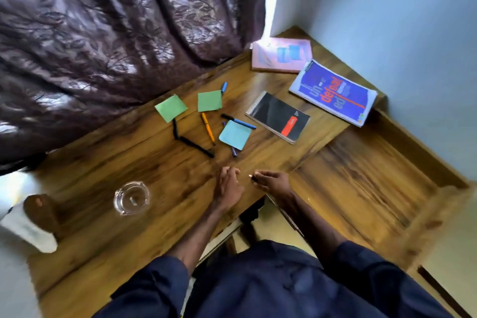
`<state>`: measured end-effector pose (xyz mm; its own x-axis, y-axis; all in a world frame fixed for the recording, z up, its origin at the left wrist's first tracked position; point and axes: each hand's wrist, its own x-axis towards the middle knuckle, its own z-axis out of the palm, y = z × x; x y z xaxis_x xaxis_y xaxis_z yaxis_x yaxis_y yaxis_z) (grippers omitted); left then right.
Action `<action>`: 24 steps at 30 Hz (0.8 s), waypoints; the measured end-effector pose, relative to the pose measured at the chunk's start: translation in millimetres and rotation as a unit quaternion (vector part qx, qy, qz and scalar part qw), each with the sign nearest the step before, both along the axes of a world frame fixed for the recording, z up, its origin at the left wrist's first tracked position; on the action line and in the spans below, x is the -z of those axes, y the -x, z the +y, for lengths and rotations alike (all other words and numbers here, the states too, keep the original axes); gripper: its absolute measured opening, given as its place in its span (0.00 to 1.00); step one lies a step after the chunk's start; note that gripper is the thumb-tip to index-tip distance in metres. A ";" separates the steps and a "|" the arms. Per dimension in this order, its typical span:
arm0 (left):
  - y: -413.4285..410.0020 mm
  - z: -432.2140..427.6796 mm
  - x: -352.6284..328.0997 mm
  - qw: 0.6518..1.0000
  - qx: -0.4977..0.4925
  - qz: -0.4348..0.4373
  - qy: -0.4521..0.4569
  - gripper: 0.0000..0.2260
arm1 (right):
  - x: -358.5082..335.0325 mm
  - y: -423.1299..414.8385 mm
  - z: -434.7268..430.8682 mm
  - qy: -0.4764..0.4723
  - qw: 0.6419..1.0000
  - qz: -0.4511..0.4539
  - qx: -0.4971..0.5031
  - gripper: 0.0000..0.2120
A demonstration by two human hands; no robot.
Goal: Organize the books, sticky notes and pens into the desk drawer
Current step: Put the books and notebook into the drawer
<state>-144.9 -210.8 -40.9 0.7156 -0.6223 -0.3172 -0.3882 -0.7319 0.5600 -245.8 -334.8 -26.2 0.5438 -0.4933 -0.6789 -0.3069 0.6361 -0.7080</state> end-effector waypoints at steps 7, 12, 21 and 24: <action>44.7 -46.7 -3.5 0.996 0.090 0.007 0.023 0.13 | -8.3 64.9 -37.1 -0.076 0.987 -0.055 0.134 0.06; 61.6 -77.2 -8.5 0.992 0.127 0.002 0.010 0.14 | -6.3 91.2 -68.9 -0.103 0.986 -0.064 0.116 0.08; 93.8 -111.5 -9.9 0.986 0.154 -0.054 -0.021 0.15 | 23.3 122.1 -94.8 -0.052 0.995 0.017 0.084 0.12; 102.4 -116.9 -7.0 0.981 0.180 -0.068 -0.018 0.16 | 45.5 125.3 -95.7 -0.019 0.994 0.080 0.072 0.09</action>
<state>-247.3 -327.7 -33.9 0.4881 -0.8329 -0.2607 -0.6954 -0.5517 0.4606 -371.0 -430.5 -71.7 0.3534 -0.5301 -0.7708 -0.3173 0.7072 -0.6319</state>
